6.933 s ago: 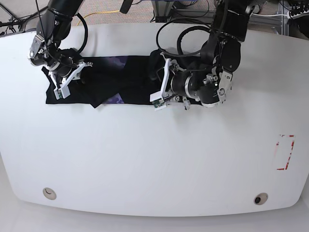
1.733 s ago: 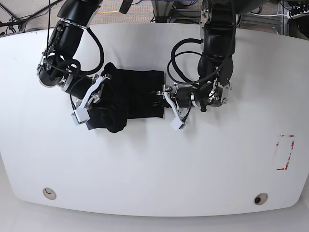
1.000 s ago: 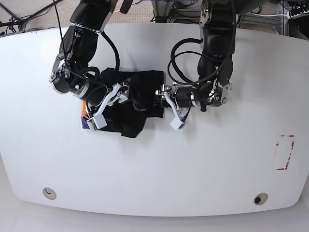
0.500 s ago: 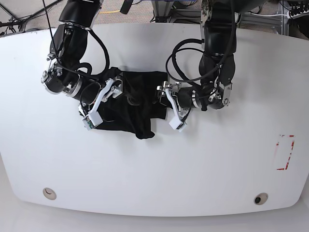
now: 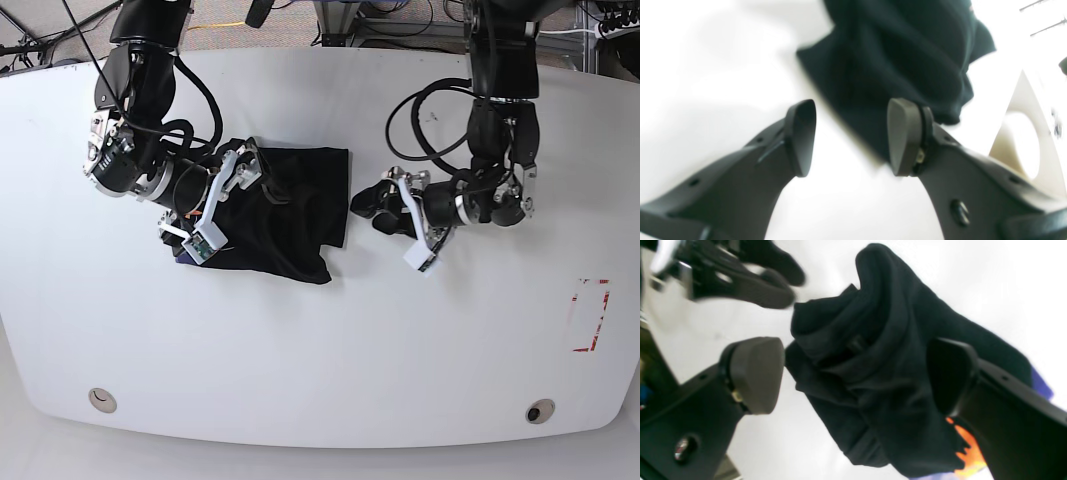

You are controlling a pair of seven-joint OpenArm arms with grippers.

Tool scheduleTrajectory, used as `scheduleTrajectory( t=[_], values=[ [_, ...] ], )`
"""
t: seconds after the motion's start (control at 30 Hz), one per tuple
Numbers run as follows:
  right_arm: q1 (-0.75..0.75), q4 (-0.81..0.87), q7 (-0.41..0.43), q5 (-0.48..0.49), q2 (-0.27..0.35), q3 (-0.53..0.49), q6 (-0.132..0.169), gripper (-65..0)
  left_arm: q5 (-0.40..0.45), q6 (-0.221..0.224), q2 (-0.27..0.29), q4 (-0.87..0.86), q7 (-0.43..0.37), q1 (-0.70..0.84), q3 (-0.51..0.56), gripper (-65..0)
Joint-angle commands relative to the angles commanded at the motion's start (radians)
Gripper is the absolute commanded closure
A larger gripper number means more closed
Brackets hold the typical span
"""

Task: Fold the T-shirt properly
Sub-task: 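Release with the left gripper and press the folded bundle flat with the right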

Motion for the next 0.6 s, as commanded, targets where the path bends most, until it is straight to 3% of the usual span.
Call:
scheduleTrajectory(
  t=[0.1,0.23,0.4,0.6],
  values=[
    [0.006,-0.003,0.015,-0.066,-0.002,-0.055,0.0,-63.6,-0.009,0.0,-0.058,0.02,0.003,0.035,-0.068,-32.5],
    [0.008,-0.005,0.098,-0.17,-0.003,-0.155,0.0,-60.6,-0.009,0.0,-0.141,0.021,0.005,0.075,-0.143,-32.5],
    [0.008,-0.028,0.175,-0.339,-0.015,-0.275,0.0,-59.9,-0.008,0.0,-0.186,0.021,0.005,0.11,-0.207,-32.5],
    [0.009,-0.106,0.206,-0.499,-0.092,-0.288,0.0,-59.8,-0.005,0.0,-0.206,0.021,0.002,0.141,-0.21,-32.5]
  ],
)
